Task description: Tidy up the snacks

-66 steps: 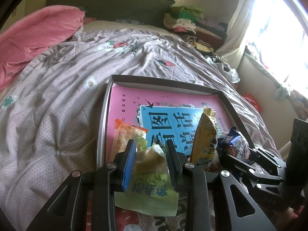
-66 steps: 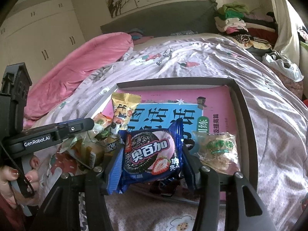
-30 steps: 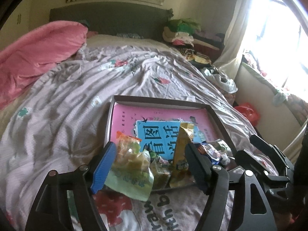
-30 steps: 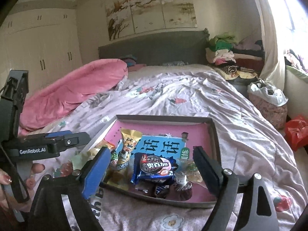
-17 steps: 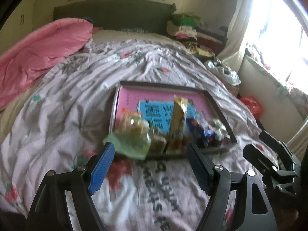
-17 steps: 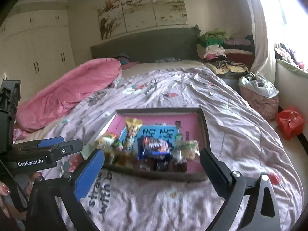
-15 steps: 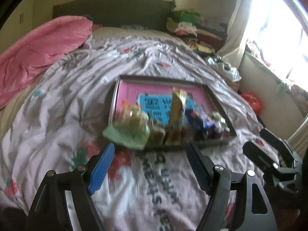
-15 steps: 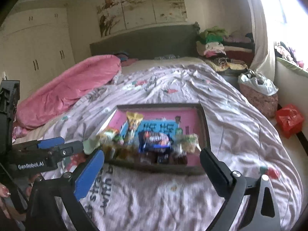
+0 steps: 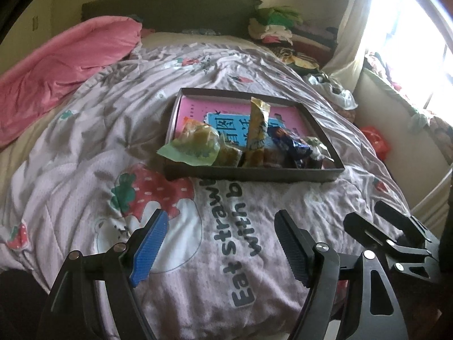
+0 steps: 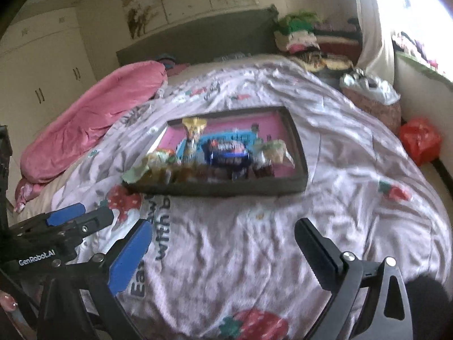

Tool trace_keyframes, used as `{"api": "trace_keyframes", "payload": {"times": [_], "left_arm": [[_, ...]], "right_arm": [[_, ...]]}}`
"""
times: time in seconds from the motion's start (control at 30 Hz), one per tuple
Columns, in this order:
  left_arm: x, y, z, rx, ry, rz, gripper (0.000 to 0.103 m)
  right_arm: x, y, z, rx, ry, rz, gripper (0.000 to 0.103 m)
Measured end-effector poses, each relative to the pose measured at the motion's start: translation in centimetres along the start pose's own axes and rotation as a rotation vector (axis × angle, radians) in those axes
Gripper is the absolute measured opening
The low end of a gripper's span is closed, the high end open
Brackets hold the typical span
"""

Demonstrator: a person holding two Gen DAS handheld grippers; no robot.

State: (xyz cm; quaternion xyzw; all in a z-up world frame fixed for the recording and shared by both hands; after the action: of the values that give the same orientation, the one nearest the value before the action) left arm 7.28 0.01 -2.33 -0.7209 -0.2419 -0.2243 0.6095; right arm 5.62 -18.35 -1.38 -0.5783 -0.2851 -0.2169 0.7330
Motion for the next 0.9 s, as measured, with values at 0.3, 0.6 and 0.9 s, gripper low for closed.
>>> {"api": "trace_keyframes", "payload": {"times": [0.3, 0.6, 0.9], "left_arm": [[-0.6, -0.03, -0.34, -0.003, 0.014, 0.004, 0.078], [-0.71, -0.04, -0.42, -0.001, 0.016, 0.005, 0.078], [-0.97, 0.26, -0.37, 0.016, 0.017, 0.019, 0.078]], "right_arm": [[-0.13, -0.73, -0.27, -0.01, 0.003, -0.02, 0.101], [-0.1, -0.8, -0.19, -0.015, -0.016, -0.027, 0.101], [-0.17, -0.66, -0.15, -0.012, -0.018, -0.024, 0.101]]}}
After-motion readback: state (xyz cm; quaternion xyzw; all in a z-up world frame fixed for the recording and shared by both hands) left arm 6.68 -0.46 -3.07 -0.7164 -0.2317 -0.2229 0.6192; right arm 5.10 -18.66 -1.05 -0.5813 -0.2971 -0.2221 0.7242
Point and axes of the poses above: each gripper's, at about its wrist camera, not at the fingertips, and y roughly the way its jaws point, z to its left, x to its top, the point moved 7 cm from there along y, roughly the way its jaws point, and after that the axes turned 2 degrees about z, right-handed, at the moved point
